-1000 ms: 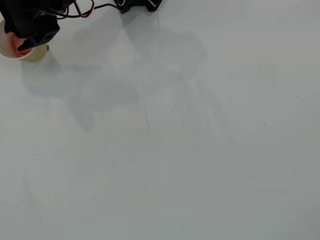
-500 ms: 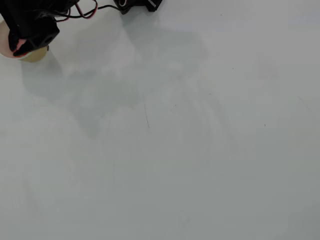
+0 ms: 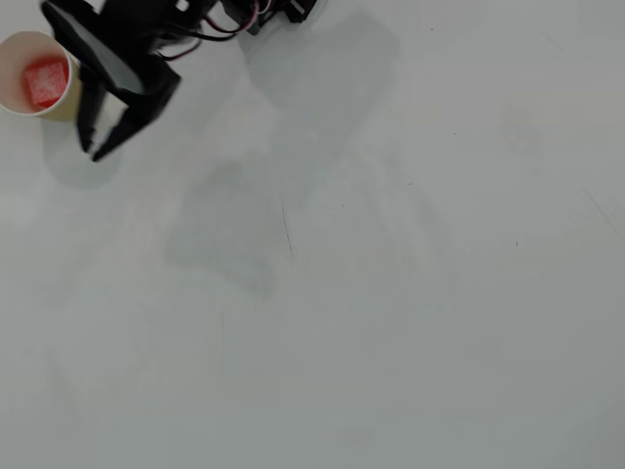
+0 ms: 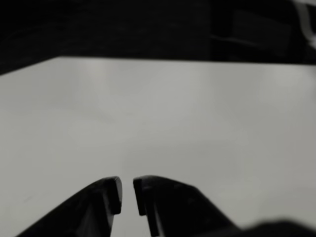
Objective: Pick up the cube and drop it in the cup.
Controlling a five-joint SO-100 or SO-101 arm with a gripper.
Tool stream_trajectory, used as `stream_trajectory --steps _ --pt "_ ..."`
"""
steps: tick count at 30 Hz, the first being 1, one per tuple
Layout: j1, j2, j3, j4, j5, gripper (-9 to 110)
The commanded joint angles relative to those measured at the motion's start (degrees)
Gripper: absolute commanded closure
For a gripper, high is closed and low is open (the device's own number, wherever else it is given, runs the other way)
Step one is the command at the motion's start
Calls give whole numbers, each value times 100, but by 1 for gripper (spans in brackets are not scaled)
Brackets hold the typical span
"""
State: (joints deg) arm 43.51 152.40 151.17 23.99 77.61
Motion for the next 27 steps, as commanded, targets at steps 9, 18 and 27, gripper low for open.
stream_trajectory --steps 9,18,27 --pt "-1626 1397 888 562 -53 102" --pt "-2733 2206 1775 1125 -62 102" --pt "-3322 2716 2452 1679 -79 102"
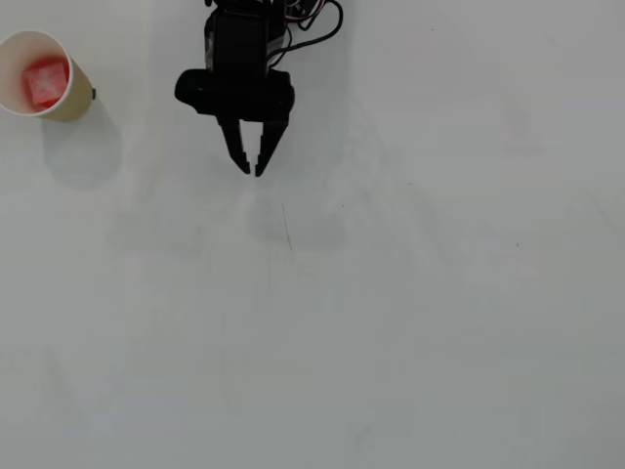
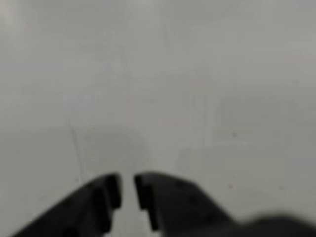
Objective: Pick up the cube and drop it in the cup.
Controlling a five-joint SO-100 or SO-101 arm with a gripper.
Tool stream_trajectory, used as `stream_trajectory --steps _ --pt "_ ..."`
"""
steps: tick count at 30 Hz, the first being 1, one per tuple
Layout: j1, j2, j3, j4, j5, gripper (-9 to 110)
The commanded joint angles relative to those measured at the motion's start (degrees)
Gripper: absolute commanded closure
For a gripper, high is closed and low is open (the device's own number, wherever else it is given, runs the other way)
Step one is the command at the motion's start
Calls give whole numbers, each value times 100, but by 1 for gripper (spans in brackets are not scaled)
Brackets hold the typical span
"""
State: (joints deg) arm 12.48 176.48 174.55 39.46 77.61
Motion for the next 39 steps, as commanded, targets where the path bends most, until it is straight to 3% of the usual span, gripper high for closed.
stream_trajectory --steps 1,19,39 --pt "-272 308 167 220 -79 102" --pt "-677 316 431 2215 -26 101" --pt "-765 325 431 2232 -9 102"
